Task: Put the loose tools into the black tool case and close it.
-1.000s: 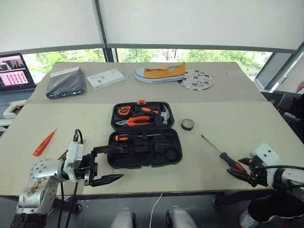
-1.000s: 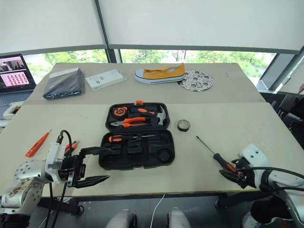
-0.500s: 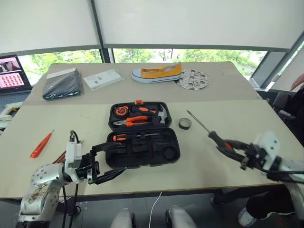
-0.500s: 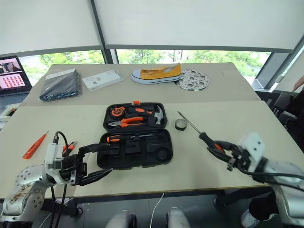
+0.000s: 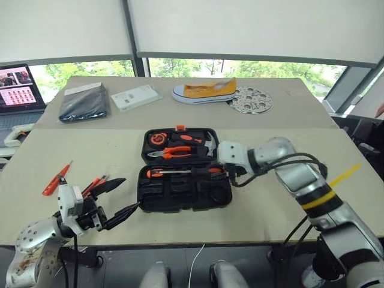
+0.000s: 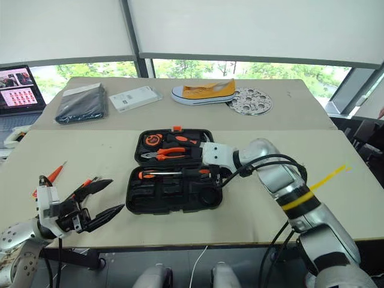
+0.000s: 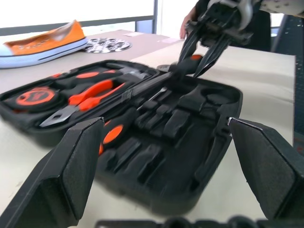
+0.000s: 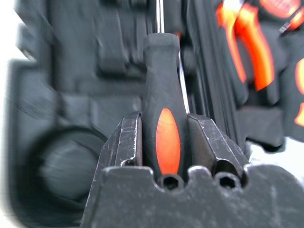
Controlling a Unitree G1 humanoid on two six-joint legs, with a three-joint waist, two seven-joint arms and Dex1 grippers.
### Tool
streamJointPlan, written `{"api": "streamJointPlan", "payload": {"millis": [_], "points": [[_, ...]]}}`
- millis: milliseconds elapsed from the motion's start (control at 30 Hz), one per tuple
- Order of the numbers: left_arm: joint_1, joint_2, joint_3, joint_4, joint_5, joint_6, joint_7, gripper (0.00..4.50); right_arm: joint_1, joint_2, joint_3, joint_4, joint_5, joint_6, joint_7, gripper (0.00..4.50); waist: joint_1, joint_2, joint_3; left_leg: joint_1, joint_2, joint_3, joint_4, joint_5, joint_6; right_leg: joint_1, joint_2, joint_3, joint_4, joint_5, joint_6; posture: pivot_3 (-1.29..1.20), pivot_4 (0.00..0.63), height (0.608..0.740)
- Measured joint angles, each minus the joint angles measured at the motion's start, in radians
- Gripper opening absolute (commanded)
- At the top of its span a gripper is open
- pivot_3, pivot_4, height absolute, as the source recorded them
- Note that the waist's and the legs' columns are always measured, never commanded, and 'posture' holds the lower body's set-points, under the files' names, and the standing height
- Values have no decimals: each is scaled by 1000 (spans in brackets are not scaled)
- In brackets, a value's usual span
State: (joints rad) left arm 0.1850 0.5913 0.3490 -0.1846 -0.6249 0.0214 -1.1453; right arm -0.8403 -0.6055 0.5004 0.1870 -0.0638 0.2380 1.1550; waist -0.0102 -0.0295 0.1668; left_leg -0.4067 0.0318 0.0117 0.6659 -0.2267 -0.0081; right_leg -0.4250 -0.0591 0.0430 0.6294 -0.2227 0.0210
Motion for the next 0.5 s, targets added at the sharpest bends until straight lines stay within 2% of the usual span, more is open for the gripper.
{"api": "streamJointPlan", "payload": {"millis": [167,500], "points": [[13,-8,-5,-3,10,-2,10,4500,-49,31,31,63,-71,-43,4,1023,-4,0,0,1,2,0,0,0,0,0,2,0,2,0,-1,0,150,740],[16,-12,-5,-4,32,-32,20,4500,-45,16,26,26,-82,-8,52,1023,-4,0,0,4,2,0,0,0,0,1,3,0,3,0,-2,0,150,740]]}}
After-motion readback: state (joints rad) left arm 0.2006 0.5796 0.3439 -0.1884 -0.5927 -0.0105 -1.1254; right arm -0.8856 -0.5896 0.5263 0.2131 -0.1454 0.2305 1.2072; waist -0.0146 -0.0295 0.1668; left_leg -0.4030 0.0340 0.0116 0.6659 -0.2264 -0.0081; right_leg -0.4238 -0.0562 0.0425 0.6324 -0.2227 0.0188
